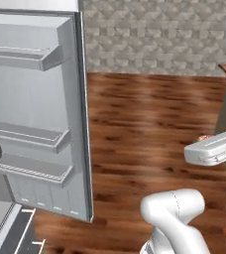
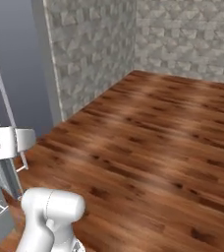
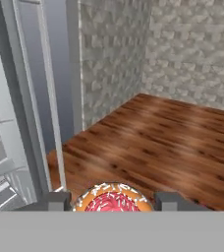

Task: Take the cupcake and cake from the fridge and place them on the empty tray on the dining counter.

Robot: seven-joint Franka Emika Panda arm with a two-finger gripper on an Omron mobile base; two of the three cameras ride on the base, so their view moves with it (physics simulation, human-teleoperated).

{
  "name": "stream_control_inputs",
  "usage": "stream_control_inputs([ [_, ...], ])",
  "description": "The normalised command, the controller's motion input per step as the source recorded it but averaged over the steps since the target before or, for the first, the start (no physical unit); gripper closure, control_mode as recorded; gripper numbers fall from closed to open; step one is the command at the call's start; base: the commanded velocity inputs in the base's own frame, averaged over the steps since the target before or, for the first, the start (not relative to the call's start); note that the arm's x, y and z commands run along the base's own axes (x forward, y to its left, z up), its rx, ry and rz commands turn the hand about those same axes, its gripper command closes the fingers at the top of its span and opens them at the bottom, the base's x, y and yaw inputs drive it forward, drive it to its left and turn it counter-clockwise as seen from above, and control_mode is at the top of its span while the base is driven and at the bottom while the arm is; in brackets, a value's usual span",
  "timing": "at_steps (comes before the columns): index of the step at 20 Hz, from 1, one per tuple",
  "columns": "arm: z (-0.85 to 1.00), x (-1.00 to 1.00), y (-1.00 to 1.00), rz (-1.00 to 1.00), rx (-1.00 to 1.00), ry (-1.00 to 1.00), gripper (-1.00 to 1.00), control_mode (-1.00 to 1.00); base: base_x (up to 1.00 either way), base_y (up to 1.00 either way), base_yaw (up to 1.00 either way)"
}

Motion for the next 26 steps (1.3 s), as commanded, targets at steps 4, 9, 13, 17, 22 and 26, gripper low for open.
stream_control_inputs([
  [4, 0.00, 0.00, 0.00, 0.00, 0.00, 0.00, 1.00, 1.00, 0.00, -0.38, -0.76],
  [9, 0.00, 0.00, 0.00, 0.00, 0.00, 0.00, 1.00, 1.00, 0.00, -0.37, -0.70],
  [13, 0.00, 0.00, 0.00, 0.00, 0.00, 0.00, 1.00, 1.00, 0.03, -0.35, -0.58],
  [17, 0.00, 0.00, 0.00, 0.00, 0.00, 0.00, 1.00, 1.00, 0.54, 0.04, -0.36],
  [22, 0.00, 0.00, 0.00, 0.00, 0.00, 0.00, 1.00, 1.00, 1.00, 0.50, -0.15],
  [26, 0.00, 0.00, 0.00, 0.00, 0.00, 0.00, 1.00, 1.00, 1.00, 0.45, -0.02],
])
